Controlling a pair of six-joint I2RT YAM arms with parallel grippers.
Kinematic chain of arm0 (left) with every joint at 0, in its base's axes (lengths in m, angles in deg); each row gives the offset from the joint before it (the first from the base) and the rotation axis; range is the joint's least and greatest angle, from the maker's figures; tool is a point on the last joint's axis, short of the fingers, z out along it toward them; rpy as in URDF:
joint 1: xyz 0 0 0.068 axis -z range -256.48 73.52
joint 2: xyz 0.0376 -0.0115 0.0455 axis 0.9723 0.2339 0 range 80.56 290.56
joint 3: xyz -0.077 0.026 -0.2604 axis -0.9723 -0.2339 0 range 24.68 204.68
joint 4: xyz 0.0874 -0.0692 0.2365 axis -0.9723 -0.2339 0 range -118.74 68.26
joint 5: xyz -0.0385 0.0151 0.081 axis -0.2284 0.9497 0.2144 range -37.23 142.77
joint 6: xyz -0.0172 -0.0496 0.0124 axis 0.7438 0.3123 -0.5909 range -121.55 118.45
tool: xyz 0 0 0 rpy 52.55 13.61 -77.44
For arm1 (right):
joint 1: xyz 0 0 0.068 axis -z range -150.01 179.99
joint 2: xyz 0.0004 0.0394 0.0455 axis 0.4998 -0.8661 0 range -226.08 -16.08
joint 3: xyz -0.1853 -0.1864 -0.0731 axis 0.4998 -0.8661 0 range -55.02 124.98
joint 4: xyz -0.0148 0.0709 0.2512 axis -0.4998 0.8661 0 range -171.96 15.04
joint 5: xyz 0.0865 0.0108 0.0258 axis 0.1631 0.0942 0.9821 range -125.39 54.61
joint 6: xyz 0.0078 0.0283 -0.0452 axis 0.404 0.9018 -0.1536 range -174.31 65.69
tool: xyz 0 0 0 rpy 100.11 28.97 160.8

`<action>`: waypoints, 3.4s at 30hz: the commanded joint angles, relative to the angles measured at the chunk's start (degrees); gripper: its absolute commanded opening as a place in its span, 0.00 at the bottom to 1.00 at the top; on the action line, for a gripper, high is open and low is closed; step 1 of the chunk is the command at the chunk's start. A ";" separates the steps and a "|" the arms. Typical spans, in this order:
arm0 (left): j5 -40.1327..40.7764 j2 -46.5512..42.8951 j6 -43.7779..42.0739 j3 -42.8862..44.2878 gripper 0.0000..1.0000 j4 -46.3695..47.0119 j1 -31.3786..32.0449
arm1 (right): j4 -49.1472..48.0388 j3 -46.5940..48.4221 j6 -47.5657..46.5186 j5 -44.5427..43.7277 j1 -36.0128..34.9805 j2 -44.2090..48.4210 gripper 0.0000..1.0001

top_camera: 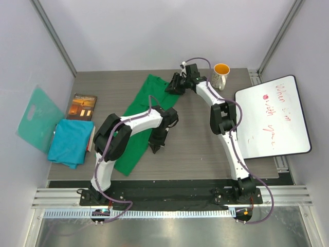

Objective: Fold and stack the t-shirts

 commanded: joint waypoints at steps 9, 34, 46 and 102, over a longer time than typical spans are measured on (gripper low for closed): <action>10.45 -16.85 1.62 -8.46 0.26 7.89 -11.76 | -7.51 -13.49 5.31 9.23 1.37 20.00 0.47; 13.01 -15.36 -0.32 -22.63 0.04 12.29 -15.29 | 6.69 -18.63 3.15 -5.78 -2.67 10.97 0.32; 6.07 -15.45 -0.93 -21.41 0.00 11.94 -13.71 | 7.93 -4.38 5.96 -7.71 -4.70 -0.38 0.11; -6.59 -24.93 -1.99 -18.05 0.51 18.27 -23.81 | -4.09 -58.04 4.32 18.13 1.81 45.84 0.37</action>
